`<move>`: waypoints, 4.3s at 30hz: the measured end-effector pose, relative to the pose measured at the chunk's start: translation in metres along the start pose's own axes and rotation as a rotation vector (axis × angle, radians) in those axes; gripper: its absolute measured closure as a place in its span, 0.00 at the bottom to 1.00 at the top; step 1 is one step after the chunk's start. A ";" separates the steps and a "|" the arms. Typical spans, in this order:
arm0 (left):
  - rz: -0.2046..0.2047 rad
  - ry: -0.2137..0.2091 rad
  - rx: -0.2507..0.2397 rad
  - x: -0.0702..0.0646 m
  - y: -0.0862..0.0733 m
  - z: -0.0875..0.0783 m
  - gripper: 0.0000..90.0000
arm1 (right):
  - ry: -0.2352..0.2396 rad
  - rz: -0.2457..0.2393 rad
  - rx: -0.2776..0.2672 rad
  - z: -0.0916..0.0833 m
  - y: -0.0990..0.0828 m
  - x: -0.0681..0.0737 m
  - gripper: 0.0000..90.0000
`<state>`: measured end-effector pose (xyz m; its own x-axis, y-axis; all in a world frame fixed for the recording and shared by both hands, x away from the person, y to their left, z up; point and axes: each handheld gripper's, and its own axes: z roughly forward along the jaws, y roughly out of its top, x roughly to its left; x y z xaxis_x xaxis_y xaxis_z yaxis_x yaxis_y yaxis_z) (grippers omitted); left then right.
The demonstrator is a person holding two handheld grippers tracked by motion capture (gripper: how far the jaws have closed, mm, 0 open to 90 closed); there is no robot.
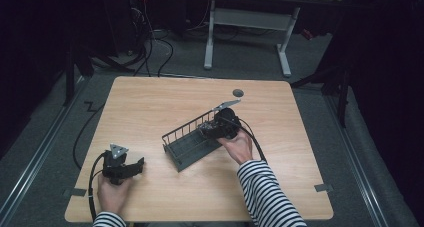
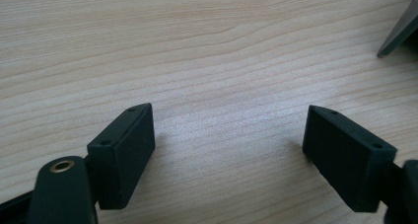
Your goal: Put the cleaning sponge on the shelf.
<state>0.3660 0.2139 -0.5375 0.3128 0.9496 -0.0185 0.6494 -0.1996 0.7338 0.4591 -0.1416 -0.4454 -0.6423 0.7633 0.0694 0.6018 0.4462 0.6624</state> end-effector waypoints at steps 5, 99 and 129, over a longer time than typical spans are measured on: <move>0.000 0.001 0.000 0.000 0.000 0.000 0.23 | 0.007 0.002 -0.037 -0.010 -0.001 -0.001 0.32; 0.000 0.002 0.000 0.000 0.000 0.000 0.23 | -0.215 0.250 -0.157 -0.085 -0.201 -0.047 0.42; 0.001 0.001 -0.001 -0.001 0.000 0.000 0.23 | -0.288 0.175 -0.094 -0.066 -0.200 -0.034 0.38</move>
<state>0.3651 0.2133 -0.5375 0.3130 0.9496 -0.0168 0.6481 -0.2006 0.7347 0.3292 -0.2881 -0.5310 -0.3649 0.9309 -0.0165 0.6360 0.2622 0.7258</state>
